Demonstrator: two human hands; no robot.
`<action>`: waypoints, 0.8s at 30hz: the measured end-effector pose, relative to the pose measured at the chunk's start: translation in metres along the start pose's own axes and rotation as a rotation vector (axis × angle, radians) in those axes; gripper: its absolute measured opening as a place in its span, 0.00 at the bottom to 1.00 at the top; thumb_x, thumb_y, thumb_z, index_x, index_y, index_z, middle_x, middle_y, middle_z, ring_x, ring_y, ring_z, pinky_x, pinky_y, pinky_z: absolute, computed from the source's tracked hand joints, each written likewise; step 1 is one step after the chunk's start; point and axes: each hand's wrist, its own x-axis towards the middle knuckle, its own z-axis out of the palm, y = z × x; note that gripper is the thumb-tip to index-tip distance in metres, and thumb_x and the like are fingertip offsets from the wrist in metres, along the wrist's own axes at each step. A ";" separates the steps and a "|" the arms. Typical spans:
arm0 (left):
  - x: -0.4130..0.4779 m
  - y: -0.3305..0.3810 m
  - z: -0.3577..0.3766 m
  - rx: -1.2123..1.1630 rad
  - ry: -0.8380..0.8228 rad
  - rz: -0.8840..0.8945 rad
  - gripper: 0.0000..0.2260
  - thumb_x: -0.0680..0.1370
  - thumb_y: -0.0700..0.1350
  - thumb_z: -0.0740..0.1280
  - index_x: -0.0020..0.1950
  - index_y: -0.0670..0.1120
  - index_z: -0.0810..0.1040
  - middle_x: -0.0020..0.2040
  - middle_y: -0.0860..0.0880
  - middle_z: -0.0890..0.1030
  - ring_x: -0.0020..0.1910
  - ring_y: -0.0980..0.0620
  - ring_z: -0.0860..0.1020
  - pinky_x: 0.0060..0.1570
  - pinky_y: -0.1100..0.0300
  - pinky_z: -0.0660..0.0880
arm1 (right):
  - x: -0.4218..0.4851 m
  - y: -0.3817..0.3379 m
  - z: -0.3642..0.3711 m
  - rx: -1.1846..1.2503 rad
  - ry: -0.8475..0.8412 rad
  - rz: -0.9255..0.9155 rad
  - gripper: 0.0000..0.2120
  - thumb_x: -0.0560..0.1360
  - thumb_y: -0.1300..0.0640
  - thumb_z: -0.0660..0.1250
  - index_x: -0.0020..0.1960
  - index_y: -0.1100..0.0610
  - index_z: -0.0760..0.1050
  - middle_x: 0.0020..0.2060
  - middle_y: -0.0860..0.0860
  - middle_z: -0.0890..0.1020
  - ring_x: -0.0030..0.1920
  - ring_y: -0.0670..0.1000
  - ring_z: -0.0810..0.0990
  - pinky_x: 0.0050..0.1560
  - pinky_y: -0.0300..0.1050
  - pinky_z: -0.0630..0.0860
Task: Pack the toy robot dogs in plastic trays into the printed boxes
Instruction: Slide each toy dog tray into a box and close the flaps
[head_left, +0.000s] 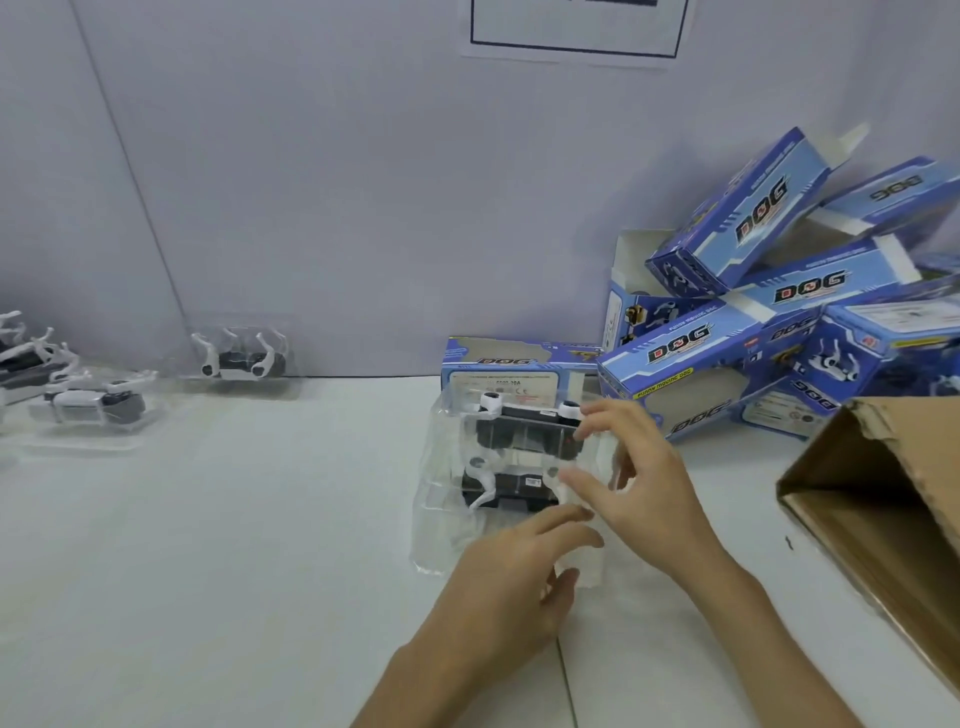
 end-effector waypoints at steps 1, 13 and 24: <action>0.000 -0.002 -0.001 -0.013 0.003 -0.029 0.13 0.78 0.43 0.65 0.59 0.58 0.77 0.72 0.67 0.69 0.46 0.57 0.80 0.49 0.60 0.77 | 0.000 0.001 0.000 -0.008 0.032 -0.006 0.14 0.70 0.58 0.79 0.50 0.49 0.76 0.56 0.40 0.75 0.41 0.42 0.77 0.41 0.30 0.69; -0.002 -0.056 -0.025 -0.006 0.144 -0.528 0.23 0.80 0.44 0.67 0.76 0.48 0.69 0.83 0.51 0.41 0.70 0.48 0.72 0.52 0.70 0.62 | -0.002 -0.006 -0.009 0.078 0.359 -0.029 0.10 0.69 0.57 0.73 0.47 0.52 0.74 0.52 0.44 0.73 0.36 0.49 0.74 0.40 0.33 0.71; -0.001 -0.048 -0.048 -0.834 0.397 -0.882 0.26 0.67 0.63 0.75 0.61 0.56 0.75 0.56 0.51 0.81 0.46 0.49 0.84 0.36 0.56 0.79 | -0.006 0.002 -0.003 0.109 -0.069 0.129 0.11 0.73 0.42 0.65 0.38 0.46 0.82 0.44 0.41 0.82 0.27 0.50 0.69 0.33 0.46 0.69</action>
